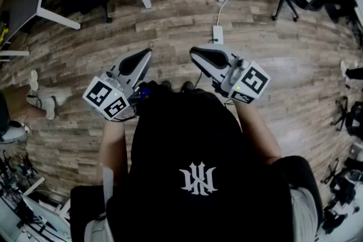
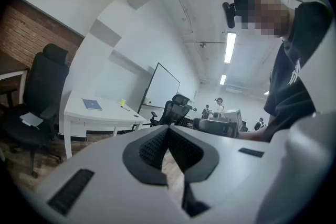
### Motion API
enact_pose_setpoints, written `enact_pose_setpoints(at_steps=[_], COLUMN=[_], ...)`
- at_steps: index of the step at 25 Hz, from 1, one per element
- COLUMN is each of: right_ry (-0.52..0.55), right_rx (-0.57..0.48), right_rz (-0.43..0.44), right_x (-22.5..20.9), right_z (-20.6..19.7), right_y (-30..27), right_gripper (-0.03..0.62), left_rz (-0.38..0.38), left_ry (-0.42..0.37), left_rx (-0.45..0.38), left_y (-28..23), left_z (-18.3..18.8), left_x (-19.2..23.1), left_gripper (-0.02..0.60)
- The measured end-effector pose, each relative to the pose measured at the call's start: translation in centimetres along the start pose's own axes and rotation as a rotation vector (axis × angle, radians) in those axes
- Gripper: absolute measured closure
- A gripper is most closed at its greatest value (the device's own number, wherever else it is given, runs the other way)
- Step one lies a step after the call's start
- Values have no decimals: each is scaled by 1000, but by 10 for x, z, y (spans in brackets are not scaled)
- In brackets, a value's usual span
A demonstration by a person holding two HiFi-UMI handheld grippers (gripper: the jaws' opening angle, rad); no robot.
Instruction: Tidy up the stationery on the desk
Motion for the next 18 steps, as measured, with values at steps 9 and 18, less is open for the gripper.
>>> enact_pose_setpoints(at_steps=[9, 18], right_ry=[-39, -29], right_rx=[-52, -4], right_rz=[-21, -63], right_x=[-13, -29], right_z=[2, -3], right_y=[15, 19], right_gripper=[545, 545], left_rz=[15, 18], left_ry=[8, 47], left_rx=[0, 0], left_y=[-5, -8], left_z=[-3, -9], left_x=[-4, -2], left_gripper=[580, 580])
Point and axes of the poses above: the fingertips, and each gripper's own axes: y backward along the fingers, x to its left, z out of its top, the point moved 2 cm from there along y, backward along the fingers, and after that the axes turned 14 degrees about -y, right-handed, at the moved point
